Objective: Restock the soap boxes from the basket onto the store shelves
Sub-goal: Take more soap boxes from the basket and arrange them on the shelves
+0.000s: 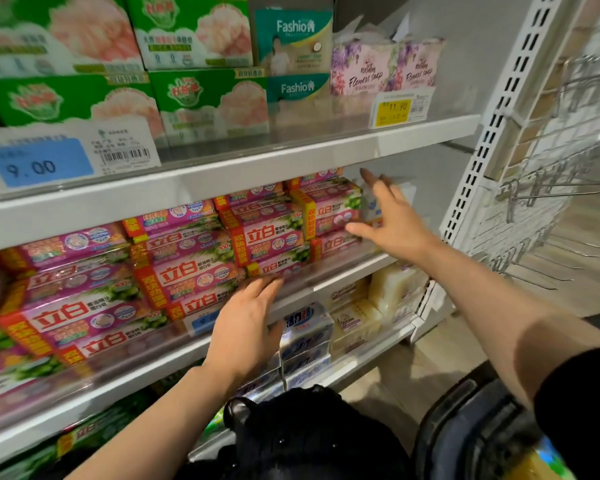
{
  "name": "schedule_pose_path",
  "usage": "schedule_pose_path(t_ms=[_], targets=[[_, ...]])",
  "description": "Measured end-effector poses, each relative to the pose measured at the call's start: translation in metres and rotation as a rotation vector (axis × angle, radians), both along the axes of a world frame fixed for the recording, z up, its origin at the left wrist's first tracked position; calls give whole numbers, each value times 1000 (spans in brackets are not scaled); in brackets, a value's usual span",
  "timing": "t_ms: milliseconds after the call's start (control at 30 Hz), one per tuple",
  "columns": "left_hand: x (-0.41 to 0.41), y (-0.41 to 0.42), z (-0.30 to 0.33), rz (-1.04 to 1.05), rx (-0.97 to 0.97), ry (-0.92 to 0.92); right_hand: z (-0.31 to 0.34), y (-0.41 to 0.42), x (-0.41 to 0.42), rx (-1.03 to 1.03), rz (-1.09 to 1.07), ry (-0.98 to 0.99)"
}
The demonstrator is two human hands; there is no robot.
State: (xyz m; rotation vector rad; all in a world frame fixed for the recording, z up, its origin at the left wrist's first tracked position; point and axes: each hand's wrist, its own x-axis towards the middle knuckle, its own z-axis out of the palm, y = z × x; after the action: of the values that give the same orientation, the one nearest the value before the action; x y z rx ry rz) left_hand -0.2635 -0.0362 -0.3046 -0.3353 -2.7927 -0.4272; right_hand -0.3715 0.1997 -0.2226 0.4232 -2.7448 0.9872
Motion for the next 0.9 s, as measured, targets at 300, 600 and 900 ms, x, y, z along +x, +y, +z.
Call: schedule_pose_path(t_ms=[300, 600, 900], targets=[[40, 121, 105, -603, 86, 93, 74, 144, 176, 66, -142, 15], [114, 279, 93, -1106, -296, -176, 11, 273, 364, 305, -376, -64], [134, 366, 47, -869, -183, -185, -27, 326, 418, 467, -530, -381]])
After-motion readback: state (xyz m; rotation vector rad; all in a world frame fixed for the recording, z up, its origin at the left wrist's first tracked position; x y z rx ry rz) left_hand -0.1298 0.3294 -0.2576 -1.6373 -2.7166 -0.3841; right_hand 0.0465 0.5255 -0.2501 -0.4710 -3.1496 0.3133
